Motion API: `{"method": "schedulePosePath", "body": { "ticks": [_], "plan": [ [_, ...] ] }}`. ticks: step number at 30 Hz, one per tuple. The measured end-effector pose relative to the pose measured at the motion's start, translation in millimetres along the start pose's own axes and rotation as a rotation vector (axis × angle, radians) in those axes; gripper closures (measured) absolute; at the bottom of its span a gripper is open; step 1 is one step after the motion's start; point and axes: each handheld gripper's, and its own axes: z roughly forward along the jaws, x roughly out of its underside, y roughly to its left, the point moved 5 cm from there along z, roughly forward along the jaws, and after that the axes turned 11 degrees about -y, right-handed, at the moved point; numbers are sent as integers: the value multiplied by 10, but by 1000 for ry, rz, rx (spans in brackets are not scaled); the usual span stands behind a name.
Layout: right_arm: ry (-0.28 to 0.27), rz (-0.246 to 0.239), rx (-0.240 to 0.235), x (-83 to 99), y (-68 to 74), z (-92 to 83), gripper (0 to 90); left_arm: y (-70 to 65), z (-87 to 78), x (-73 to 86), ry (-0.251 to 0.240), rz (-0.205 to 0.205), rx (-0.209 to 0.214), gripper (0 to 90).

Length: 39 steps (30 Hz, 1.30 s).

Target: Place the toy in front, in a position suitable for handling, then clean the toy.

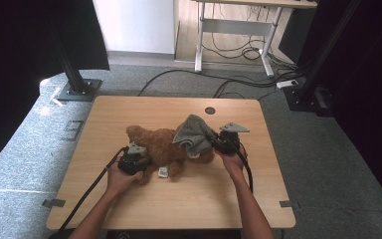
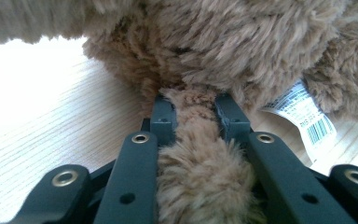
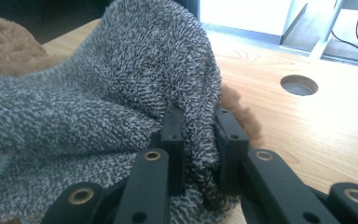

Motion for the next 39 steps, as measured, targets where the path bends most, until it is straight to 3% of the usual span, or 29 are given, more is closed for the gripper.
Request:
{"method": "schedulePosePath", "body": {
  "ticks": [6,17,22,24,28,30,34,37,39],
  "plan": [
    [16,16,28,91,-95,-58,765,0,1,1,-1,0,-1,723],
    [5,50,30,173,-140,-83,701,-5,2,2,0,6,-7,719],
    [-31,56,57,99,-135,-112,485,-1,6,3,1,4,-6,718],
    [-37,72,42,47,-118,-122,397,2,7,3,1,5,-6,717],
    [-44,78,-29,-60,4,-102,308,0,6,3,2,6,-7,717],
    [-19,67,-48,-76,76,-62,241,0,7,3,1,5,-7,717],
    [60,48,-40,-33,140,81,139,-1,8,2,-1,3,-7,717],
    [85,45,-37,12,162,145,181,1,9,2,-2,2,-6,717],
    [85,32,-48,5,187,129,335,2,11,2,-3,0,-5,717]
  ]
}}
